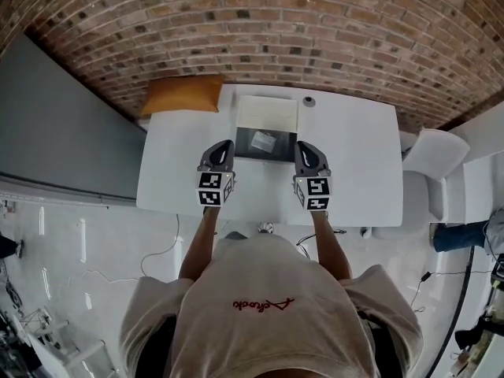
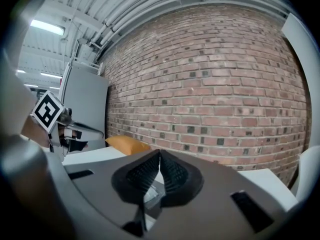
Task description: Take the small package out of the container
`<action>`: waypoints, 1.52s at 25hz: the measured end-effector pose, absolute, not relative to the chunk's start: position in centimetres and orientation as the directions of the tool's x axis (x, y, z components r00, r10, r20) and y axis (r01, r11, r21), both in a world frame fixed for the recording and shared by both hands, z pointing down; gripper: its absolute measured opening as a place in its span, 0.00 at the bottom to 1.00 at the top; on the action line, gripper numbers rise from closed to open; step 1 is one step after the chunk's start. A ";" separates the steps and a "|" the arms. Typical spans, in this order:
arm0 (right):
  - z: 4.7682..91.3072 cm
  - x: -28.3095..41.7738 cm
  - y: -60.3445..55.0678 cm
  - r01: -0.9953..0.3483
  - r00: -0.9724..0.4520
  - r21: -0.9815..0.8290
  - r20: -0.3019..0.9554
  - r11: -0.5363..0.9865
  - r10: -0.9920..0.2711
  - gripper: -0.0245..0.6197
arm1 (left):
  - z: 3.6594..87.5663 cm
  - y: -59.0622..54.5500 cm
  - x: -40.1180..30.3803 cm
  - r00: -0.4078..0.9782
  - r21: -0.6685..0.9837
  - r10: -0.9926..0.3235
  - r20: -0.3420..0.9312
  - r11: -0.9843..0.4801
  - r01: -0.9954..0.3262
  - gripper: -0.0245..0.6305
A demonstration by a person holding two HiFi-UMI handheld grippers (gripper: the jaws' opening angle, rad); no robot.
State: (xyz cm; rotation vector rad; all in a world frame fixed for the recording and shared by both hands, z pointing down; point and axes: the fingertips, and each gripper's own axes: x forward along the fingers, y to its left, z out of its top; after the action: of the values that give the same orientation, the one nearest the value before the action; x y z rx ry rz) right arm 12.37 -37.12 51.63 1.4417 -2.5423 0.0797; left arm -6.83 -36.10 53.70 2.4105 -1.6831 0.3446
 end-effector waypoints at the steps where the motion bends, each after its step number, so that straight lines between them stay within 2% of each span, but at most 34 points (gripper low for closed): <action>1: 52.0 12.3 -37.2 -0.852 -0.498 0.056 0.222 0.521 -0.838 0.05 | 54.0 -36.1 -7.0 0.328 0.017 -0.896 0.299 -0.339 -0.941 0.05; 16: 57.3 9.8 -36.6 -0.874 -0.458 -0.002 0.342 0.487 -0.821 0.05 | 58.2 -36.8 -8.6 0.391 0.065 -0.839 0.379 -0.397 -0.915 0.05; 38: 66.1 7.1 -32.8 -0.876 -0.441 -0.059 0.498 0.478 -0.747 0.05 | 67.3 -34.2 -10.2 0.410 0.175 -0.763 0.499 -0.375 -0.910 0.05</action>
State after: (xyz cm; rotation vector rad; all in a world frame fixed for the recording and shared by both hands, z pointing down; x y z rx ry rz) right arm 7.15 -32.80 66.11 1.3540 -2.3229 0.4347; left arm -10.20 -34.16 67.34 2.2496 -1.4291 0.4722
